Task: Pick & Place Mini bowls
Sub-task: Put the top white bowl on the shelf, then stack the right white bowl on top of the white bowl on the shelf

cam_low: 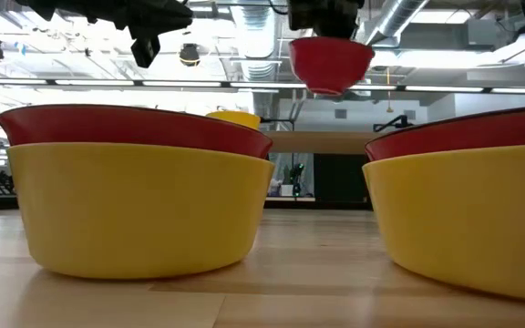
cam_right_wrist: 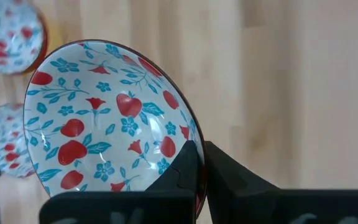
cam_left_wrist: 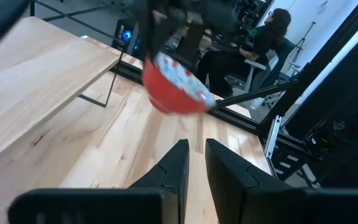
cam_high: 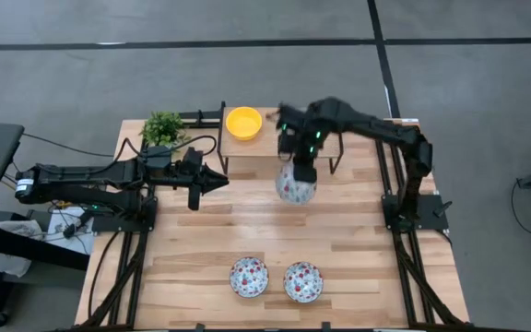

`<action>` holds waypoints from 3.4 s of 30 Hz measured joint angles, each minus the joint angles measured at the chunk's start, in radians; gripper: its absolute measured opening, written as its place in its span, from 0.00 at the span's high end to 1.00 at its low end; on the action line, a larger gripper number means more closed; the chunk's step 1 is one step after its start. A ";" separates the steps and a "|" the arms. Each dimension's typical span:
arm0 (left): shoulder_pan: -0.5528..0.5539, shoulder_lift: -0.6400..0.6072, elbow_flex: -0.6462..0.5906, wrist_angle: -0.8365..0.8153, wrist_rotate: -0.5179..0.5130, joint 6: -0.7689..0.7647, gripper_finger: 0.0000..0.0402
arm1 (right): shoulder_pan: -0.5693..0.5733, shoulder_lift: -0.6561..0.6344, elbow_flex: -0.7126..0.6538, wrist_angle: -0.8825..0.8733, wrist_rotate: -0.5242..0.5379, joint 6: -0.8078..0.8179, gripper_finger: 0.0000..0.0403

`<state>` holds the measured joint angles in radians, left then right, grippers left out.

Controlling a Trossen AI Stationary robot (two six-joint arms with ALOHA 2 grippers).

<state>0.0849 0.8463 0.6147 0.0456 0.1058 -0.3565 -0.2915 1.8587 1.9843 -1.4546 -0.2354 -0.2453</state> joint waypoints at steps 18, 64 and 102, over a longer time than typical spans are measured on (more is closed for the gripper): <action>0.000 0.000 0.000 0.001 -0.082 -0.016 0.87 | -0.474 0.007 0.083 0.077 -0.001 0.093 1.00; 0.001 0.000 0.000 0.007 -0.103 -0.017 0.87 | -0.514 0.011 -0.111 0.186 0.002 0.184 0.86; 0.001 0.000 0.000 -0.004 -0.103 -0.016 0.87 | -0.516 0.011 -0.106 0.177 0.058 0.094 0.43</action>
<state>0.0860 0.8463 0.6147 0.0414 0.0032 -0.3721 -0.8074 1.8702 1.8780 -1.2775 -0.1776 -0.1508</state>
